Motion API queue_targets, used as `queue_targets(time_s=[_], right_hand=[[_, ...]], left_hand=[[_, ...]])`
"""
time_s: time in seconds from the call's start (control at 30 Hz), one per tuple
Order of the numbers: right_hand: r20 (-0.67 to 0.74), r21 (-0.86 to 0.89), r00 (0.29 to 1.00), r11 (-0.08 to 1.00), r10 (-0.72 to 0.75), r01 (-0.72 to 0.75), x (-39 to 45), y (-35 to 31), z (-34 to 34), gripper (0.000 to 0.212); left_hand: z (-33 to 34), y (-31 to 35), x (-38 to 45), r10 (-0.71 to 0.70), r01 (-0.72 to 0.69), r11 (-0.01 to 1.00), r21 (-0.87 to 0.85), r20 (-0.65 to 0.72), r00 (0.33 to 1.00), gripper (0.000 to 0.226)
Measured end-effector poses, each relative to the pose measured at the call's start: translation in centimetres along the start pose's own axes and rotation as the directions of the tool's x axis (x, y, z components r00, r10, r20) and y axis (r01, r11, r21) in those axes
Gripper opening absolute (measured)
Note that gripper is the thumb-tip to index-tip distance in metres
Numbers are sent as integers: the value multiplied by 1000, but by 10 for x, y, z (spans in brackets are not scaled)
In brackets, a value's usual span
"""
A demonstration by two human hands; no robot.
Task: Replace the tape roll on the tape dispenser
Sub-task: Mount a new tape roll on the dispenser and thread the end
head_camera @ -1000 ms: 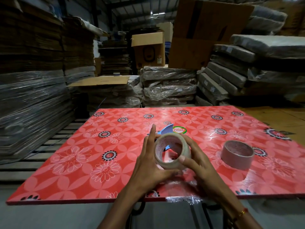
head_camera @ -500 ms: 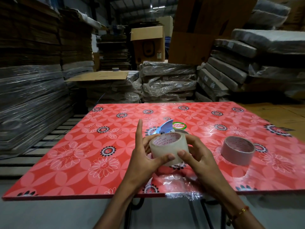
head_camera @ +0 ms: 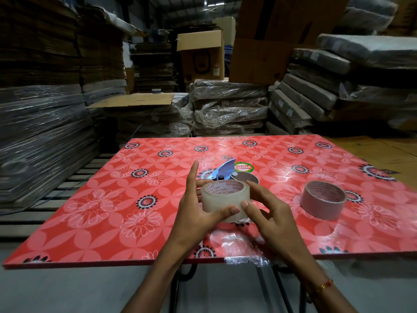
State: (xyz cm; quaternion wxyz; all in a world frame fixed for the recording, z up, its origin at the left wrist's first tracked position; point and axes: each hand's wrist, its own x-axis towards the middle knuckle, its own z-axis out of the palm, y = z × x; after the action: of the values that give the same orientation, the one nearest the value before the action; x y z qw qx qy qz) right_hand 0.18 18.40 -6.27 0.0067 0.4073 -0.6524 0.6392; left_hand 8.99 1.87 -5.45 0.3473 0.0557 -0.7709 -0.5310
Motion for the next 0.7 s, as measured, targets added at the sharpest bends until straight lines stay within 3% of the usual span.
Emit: queue_targets(time_s=[0.23, 0.4, 0.57, 0.7], right_hand=[[-57, 207, 990, 971, 132, -118, 5, 7, -6, 29], [-77, 253, 970, 946, 230, -204, 6, 13, -6, 18], [-28, 75, 996, 994, 85, -83, 5, 6, -5, 26], [7, -142, 993, 983, -119, 118, 3, 4, -1, 29]], left_hand=[[1, 2, 0, -49, 52, 997, -51, 44, 998, 122], [2, -1, 0, -113, 118, 989, -89, 64, 992, 115], [1, -1, 1, -131, 134, 984, -121, 33, 991, 111], [0, -2, 3, -145, 145, 984, -107, 10, 989, 116]])
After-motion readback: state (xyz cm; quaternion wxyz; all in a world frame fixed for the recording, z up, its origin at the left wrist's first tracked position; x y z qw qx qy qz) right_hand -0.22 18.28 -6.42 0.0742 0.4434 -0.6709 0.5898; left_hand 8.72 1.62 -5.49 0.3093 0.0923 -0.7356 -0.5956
